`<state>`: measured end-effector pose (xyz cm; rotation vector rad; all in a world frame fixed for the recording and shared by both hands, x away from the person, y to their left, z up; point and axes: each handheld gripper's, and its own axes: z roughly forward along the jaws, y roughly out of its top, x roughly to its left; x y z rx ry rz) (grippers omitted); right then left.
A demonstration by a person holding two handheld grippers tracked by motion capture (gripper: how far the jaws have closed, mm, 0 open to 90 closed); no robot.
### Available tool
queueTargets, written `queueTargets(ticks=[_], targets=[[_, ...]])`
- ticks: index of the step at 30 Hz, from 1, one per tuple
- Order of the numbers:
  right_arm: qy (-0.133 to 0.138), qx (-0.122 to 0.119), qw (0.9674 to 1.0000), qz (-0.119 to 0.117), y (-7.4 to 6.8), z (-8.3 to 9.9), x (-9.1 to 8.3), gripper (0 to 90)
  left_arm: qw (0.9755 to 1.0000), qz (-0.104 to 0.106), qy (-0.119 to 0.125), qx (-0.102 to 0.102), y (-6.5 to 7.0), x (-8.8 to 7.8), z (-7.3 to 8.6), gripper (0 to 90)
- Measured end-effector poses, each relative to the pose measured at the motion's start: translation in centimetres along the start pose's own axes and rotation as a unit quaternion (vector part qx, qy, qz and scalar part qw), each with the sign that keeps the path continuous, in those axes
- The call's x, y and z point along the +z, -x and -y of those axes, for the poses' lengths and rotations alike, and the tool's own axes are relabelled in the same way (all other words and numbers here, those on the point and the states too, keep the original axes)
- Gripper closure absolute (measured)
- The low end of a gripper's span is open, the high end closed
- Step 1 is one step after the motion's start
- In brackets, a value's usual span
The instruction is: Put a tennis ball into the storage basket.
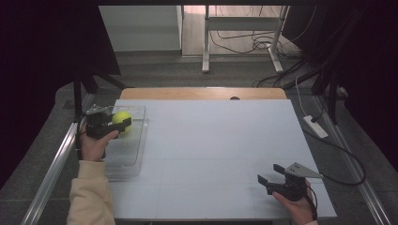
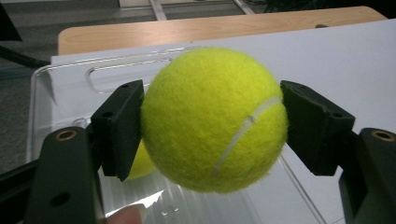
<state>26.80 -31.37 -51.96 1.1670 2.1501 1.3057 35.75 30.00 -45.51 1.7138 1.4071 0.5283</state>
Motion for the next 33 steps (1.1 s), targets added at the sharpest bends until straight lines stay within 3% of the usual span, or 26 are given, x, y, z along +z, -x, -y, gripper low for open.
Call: queueTargets(ticks=[18,33], targets=[[0.0,-0.001,1.0,0.0,0.0,0.0,0.0,17.0,0.9998,-0.014,-0.006,-0.009,-0.9,-0.1,0.3,27.2],[0.0,-0.002,1.0,0.0,-0.1,0.0,0.0,17.0,0.9993,-0.023,-0.026,-0.017,-1.7,0.6,0.9,27.2]])
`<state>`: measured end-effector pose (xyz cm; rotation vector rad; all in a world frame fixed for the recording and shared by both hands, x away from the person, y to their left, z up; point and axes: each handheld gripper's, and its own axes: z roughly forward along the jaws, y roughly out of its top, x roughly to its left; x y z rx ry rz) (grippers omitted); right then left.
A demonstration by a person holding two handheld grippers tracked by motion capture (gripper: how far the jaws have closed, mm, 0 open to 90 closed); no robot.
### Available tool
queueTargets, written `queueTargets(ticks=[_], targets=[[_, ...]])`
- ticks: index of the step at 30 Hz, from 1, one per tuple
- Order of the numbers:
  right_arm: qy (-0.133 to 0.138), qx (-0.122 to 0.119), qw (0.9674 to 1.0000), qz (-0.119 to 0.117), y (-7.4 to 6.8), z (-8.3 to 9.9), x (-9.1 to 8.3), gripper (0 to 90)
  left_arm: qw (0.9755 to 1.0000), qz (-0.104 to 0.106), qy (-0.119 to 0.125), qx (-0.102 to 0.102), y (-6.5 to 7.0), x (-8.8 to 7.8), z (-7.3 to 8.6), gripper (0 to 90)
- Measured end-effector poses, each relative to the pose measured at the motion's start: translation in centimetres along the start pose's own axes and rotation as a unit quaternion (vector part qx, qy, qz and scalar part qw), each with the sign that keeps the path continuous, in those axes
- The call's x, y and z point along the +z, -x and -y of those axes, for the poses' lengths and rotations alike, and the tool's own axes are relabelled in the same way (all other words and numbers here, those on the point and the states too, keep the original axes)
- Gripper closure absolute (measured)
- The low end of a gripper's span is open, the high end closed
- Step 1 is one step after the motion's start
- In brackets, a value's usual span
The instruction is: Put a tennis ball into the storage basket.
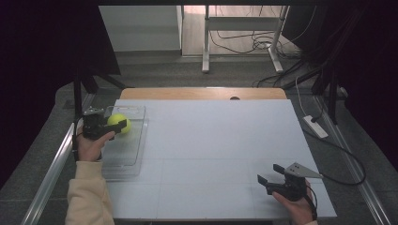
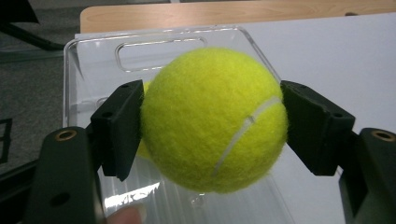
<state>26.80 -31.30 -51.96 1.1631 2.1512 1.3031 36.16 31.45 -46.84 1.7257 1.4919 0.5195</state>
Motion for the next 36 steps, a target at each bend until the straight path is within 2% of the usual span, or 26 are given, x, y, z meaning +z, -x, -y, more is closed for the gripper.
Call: queueTargets(ticks=[5,12,30,36], targets=[[-0.001,0.0,1.0,-0.001,0.0,0.0,0.1,16.9,0.9999,-0.006,-0.009,-0.009,-0.5,0.1,0.2,27.2],[0.0,0.0,1.0,0.0,0.0,0.0,0.0,17.0,0.9994,-0.02,-0.029,-0.007,-0.7,0.4,0.4,27.2],[0.0,-0.001,1.0,-0.004,-0.1,-0.1,0.1,16.9,0.997,-0.026,-0.073,0.002,-0.5,-0.2,1.2,27.1],[0.0,0.0,1.0,-0.005,-0.1,-0.1,0.2,16.9,0.9971,-0.023,-0.072,0.004,-0.4,-0.5,1.2,27.0]])
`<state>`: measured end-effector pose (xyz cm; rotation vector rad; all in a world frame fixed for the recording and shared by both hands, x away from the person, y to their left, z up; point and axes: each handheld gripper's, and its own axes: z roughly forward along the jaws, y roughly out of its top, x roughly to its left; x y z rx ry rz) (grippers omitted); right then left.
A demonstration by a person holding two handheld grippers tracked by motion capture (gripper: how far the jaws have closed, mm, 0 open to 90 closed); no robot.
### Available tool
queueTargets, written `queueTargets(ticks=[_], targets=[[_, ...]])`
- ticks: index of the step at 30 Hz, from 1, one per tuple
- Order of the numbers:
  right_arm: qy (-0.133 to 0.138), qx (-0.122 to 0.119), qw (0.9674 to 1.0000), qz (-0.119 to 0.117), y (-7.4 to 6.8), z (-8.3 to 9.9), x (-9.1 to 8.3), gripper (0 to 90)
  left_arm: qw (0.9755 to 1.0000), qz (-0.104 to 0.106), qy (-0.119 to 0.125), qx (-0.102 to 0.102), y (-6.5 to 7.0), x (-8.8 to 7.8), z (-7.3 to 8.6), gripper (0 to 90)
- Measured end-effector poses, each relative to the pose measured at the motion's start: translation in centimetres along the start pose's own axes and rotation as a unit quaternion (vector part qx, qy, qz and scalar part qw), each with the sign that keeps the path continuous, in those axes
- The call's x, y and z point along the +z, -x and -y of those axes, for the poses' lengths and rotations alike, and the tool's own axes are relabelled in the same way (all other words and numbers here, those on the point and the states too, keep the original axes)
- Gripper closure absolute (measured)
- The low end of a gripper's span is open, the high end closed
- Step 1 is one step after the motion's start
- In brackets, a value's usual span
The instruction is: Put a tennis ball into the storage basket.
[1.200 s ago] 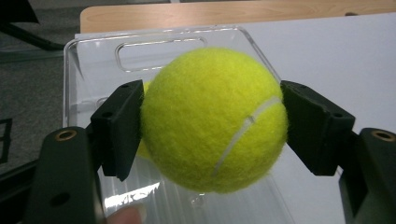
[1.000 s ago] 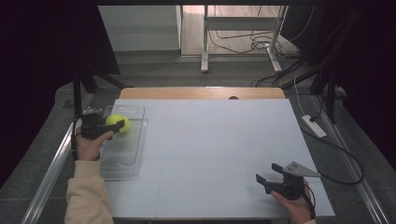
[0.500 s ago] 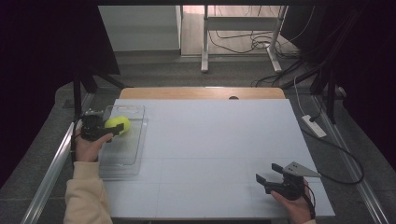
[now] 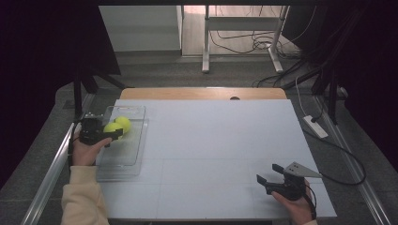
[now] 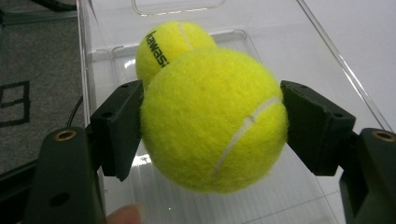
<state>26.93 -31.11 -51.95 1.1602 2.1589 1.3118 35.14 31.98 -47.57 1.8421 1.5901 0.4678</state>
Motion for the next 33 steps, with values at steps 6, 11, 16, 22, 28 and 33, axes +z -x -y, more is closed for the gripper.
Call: queueTargets(ticks=[6,11,16,22,28,33], targets=[[0.0,-0.002,1.0,-0.001,-0.1,0.0,0.0,16.9,1.0,-0.002,-0.002,0.0,0.0,0.0,0.0,26.9],[0.0,0.0,1.0,0.0,0.0,0.0,0.0,16.9,1.0,-0.004,0.0,-0.006,-0.1,-0.1,0.0,26.7],[-0.001,-0.001,1.0,0.0,0.0,0.0,0.0,16.9,0.9998,-0.009,0.004,-0.018,-0.4,-0.1,0.0,21.5],[0.0,-0.002,1.0,-0.001,0.0,0.0,0.1,16.9,0.9997,-0.007,0.017,-0.019,-0.4,-0.6,-0.1,16.8],[-0.001,-0.001,1.0,0.0,0.0,0.0,0.0,16.9,0.9993,0.02,0.029,-0.011,0.1,-0.6,-0.2,17.0],[-0.001,-0.002,1.0,0.0,0.0,0.0,0.0,16.9,0.998,0.045,0.045,-0.004,0.7,-0.7,-0.4,17.5]])
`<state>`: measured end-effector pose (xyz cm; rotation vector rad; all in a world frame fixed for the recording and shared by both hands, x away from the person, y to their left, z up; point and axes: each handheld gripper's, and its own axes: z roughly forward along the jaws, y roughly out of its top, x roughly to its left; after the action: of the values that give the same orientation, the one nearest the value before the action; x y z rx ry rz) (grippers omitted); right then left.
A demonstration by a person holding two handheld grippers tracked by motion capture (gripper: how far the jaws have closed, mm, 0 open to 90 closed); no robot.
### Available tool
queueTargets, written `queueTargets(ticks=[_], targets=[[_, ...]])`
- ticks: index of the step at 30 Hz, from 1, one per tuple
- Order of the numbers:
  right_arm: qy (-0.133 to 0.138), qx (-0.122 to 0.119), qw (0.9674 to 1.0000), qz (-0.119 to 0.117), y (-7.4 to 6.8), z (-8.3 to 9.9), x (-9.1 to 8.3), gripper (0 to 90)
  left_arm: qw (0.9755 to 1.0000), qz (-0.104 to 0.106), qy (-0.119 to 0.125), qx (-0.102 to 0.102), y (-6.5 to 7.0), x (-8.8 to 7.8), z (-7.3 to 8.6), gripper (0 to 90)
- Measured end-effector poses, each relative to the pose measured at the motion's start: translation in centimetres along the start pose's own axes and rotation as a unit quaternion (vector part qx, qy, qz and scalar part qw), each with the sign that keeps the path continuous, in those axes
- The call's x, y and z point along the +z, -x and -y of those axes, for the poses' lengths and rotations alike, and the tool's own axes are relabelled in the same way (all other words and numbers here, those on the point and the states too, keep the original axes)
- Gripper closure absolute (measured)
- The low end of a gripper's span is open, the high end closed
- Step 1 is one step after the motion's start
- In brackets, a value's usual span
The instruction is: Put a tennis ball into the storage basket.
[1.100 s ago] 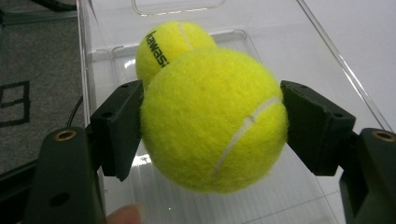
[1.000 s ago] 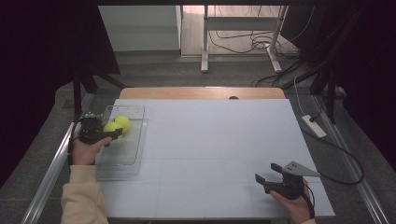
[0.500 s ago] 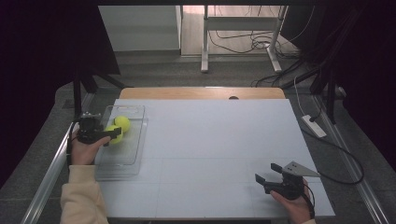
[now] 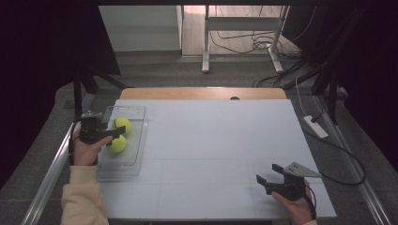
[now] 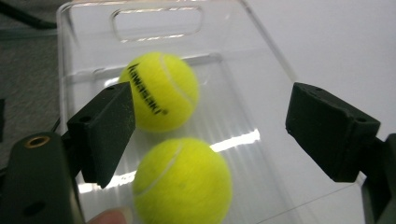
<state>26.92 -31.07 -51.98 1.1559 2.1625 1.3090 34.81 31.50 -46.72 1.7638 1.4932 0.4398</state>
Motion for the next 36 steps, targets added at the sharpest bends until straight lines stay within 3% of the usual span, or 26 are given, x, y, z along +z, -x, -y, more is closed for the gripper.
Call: queueTargets(ticks=[3,9,17,28,33,36], targets=[[0.0,0.001,1.0,-0.001,0.0,0.0,0.1,16.9,0.9995,0.027,0.013,0.006,0.5,-0.1,-0.1,17.7],[-0.001,0.001,1.0,-0.003,0.1,-0.1,0.3,16.9,0.9976,0.057,0.035,0.016,1.3,-0.6,-0.2,18.1],[-0.001,0.009,0.9999,-0.008,0.5,0.0,0.6,16.9,0.9947,0.084,0.044,0.039,2.8,-0.4,-0.4,18.0],[0.002,0.009,0.9999,-0.008,0.8,0.0,0.4,16.9,0.9923,0.099,0.043,0.06,4.5,0.0,-0.2,17.5],[0.005,0.006,0.9999,-0.009,0.8,-0.1,0.2,16.9,0.9905,0.11,0.047,0.067,5.5,-0.1,0.2,17.4],[0.008,0.007,0.9999,-0.007,0.7,-0.1,-0.1,16.9,0.9882,0.12,0.049,0.082,6.5,-0.1,0.6,17.4]])
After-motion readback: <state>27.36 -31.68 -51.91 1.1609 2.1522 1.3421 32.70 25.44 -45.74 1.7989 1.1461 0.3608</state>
